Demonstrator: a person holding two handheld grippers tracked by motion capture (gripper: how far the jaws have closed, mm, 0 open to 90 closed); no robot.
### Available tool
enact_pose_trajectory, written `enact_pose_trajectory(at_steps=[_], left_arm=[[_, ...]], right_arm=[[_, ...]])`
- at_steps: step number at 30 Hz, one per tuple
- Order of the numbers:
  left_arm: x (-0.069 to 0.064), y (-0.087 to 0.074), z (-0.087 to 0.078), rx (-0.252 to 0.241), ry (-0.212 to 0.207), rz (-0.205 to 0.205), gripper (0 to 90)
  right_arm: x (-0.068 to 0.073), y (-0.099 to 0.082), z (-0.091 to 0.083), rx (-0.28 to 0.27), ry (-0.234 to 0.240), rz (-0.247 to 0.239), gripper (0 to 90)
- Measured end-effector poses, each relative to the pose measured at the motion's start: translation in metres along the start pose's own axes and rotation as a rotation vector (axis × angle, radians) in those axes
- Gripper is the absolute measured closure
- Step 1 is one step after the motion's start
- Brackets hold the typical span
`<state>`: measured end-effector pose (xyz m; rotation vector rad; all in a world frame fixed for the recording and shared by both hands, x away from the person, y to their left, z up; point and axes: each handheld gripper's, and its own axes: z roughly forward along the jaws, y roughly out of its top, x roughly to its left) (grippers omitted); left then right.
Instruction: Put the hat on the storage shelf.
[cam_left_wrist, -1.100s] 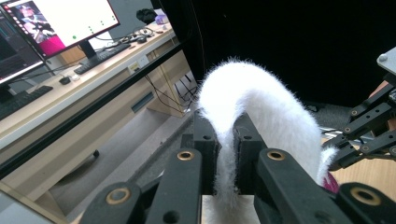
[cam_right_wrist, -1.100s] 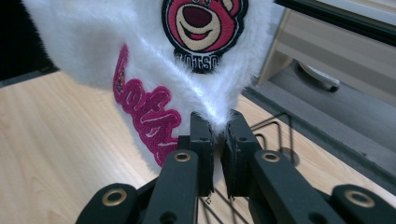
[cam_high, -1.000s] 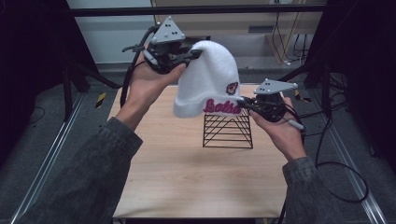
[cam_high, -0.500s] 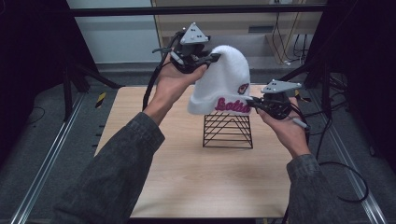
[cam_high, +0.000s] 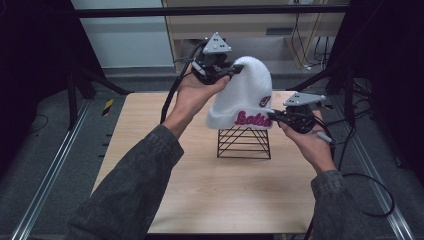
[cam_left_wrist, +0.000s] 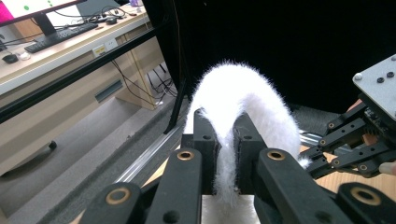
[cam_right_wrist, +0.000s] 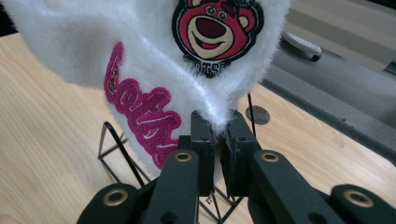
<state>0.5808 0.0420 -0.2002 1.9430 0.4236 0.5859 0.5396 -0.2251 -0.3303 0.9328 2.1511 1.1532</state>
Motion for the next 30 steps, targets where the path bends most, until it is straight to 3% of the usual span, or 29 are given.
enact_pose_trajectory(at_steps=[5,8,17,30], left_arm=[[-0.006,-0.01,0.007,0.035,-0.014,0.019,82.7],[-0.008,-0.015,0.01,0.037,-0.02,0.004,82.7],[-0.014,-0.026,0.018,0.071,-0.05,0.012,82.3],[-0.025,-0.038,0.022,0.109,-0.07,0.037,82.0]], right_arm=[[-0.001,-0.011,0.004,0.032,-0.006,-0.005,84.1],[0.0,-0.016,0.006,0.043,-0.003,-0.003,84.1],[0.0,-0.031,0.011,0.086,-0.004,-0.003,84.0],[0.0,-0.048,0.013,0.11,0.004,0.015,83.9]])
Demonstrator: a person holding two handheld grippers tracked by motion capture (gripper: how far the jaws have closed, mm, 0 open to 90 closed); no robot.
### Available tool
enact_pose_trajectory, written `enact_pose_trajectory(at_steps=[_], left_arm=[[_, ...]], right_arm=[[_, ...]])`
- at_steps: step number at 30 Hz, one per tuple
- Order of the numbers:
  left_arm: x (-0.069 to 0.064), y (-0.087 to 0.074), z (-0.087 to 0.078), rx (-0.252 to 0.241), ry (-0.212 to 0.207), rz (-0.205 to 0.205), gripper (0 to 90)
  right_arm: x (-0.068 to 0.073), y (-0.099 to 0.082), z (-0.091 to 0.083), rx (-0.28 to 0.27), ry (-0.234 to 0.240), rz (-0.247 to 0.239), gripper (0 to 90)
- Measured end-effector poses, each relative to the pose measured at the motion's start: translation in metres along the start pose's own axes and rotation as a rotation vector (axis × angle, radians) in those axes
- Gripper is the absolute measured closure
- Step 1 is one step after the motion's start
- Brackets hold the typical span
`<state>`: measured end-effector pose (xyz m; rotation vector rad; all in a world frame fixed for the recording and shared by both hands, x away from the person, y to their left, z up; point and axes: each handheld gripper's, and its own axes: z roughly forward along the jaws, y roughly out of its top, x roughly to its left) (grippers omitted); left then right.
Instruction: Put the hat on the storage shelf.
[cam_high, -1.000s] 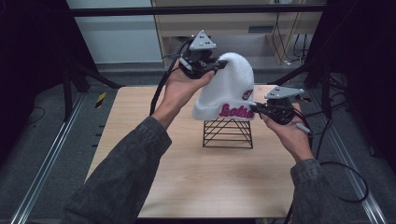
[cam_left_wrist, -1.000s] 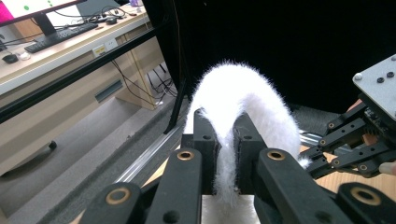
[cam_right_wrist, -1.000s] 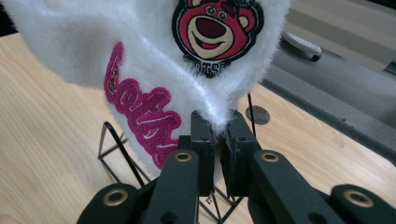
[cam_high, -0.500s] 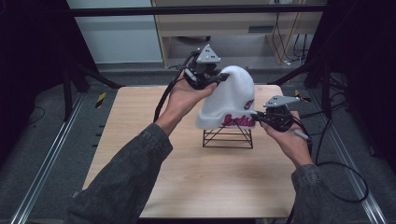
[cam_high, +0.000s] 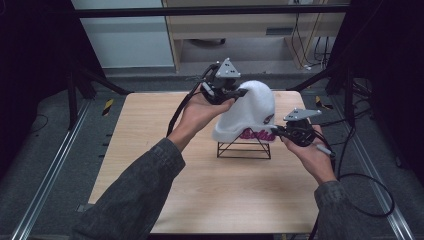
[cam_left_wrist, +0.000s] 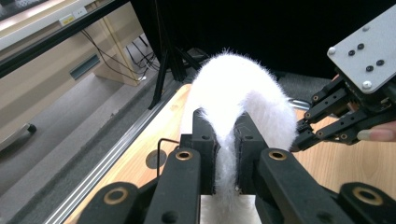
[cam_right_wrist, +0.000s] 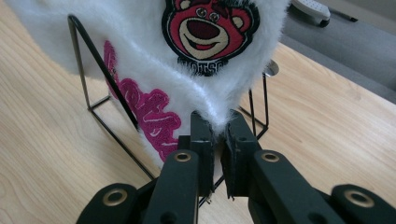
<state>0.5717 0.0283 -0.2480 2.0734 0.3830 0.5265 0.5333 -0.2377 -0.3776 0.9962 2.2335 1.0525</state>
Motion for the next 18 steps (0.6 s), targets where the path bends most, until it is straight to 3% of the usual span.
enact_pose_trajectory(at_steps=[2,18], left_arm=[[-0.001,-0.004,0.001,0.001,-0.013,-0.019,82.0],[-0.009,-0.028,0.014,0.046,-0.037,-0.018,81.9]], right_arm=[[0.001,-0.003,0.001,0.0,0.0,-0.003,83.9],[0.004,-0.023,0.019,0.053,-0.005,0.003,83.9]])
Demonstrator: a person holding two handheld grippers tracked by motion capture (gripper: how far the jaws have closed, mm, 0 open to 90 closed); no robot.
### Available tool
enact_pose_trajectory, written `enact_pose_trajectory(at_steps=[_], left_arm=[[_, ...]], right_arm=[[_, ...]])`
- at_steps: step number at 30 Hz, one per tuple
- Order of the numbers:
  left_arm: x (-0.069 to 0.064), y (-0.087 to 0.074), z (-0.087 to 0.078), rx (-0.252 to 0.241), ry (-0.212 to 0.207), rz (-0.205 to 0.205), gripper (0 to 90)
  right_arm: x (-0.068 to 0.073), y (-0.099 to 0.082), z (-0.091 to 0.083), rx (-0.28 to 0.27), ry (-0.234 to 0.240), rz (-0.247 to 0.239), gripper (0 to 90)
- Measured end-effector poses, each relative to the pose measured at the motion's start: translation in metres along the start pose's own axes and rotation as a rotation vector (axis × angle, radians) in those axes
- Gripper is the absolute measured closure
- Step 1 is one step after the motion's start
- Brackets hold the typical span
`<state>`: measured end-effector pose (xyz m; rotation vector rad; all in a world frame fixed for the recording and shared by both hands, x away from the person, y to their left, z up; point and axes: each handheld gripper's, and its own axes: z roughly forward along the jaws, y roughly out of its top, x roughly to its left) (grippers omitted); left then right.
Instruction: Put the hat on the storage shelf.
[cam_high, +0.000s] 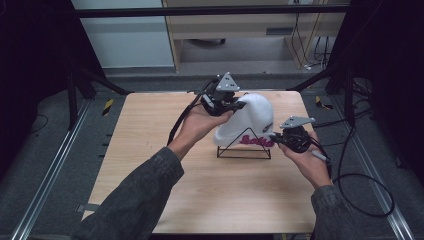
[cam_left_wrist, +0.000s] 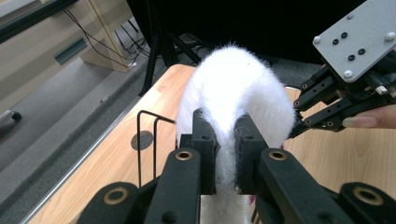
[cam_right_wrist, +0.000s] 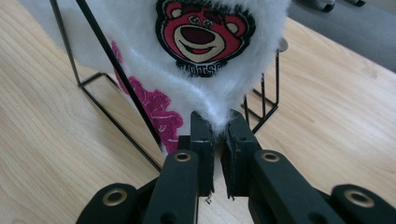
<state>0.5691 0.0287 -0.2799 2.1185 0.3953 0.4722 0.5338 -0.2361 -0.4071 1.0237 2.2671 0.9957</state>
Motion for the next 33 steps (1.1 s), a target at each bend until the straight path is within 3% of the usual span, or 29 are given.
enact_pose_trajectory(at_steps=[21,27,33], left_arm=[[-0.005,-0.009,0.006,-0.005,-0.014,-0.012,82.0],[-0.007,-0.014,0.009,0.016,-0.017,0.001,81.9],[-0.005,-0.019,0.013,0.028,-0.014,-0.012,82.0]], right_arm=[[-0.002,-0.006,0.004,0.023,-0.004,0.01,83.9],[-0.002,-0.013,0.007,0.032,-0.004,0.033,83.8],[-0.003,-0.018,0.011,0.037,-0.004,0.037,83.3]])
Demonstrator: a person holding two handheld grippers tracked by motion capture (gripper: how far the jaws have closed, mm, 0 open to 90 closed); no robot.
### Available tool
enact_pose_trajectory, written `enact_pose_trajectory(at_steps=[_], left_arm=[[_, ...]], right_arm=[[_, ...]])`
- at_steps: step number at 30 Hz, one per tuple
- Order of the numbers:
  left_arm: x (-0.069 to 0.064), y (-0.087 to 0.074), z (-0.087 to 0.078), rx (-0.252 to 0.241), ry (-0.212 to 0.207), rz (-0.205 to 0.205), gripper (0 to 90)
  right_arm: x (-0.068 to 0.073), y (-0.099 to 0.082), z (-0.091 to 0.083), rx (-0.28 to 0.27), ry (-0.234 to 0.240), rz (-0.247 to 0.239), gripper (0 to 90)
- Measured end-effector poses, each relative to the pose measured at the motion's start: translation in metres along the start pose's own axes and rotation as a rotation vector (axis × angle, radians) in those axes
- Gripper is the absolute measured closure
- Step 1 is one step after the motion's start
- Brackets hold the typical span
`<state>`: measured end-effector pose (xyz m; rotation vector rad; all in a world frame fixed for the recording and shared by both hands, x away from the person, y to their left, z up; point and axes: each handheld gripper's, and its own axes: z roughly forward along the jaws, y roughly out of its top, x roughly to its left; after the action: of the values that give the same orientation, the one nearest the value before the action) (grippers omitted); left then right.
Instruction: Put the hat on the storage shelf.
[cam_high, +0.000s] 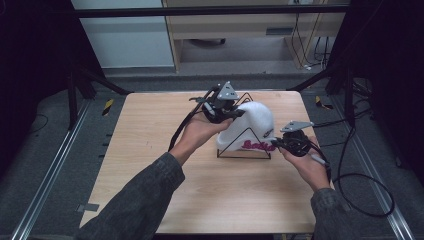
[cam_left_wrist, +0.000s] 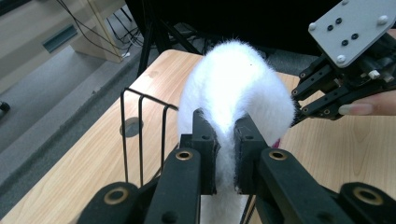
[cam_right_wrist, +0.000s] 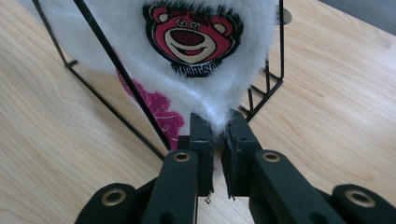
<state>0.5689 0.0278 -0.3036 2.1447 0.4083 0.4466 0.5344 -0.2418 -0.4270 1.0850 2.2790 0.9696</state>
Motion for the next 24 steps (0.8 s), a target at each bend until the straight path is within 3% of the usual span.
enact_pose_trajectory(at_steps=[9,12,13,14,24], left_arm=[[0.0,-0.009,0.005,0.034,-0.003,-0.012,81.6],[0.0,-0.01,0.006,0.042,-0.002,-0.008,81.6],[0.0,-0.012,0.007,0.046,-0.001,-0.008,81.6],[0.0,-0.012,0.007,0.053,-0.002,-0.005,81.6],[0.0,-0.018,0.008,0.069,0.001,-0.02,79.1]], right_arm=[[0.0,-0.002,0.003,0.024,0.003,0.008,82.1],[0.0,-0.004,0.005,0.028,0.002,0.013,79.8],[0.0,-0.005,0.006,0.037,-0.003,0.021,72.8],[0.001,-0.006,0.006,0.038,-0.007,0.03,71.3],[0.001,-0.014,-0.009,0.008,-0.031,0.047,64.7]])
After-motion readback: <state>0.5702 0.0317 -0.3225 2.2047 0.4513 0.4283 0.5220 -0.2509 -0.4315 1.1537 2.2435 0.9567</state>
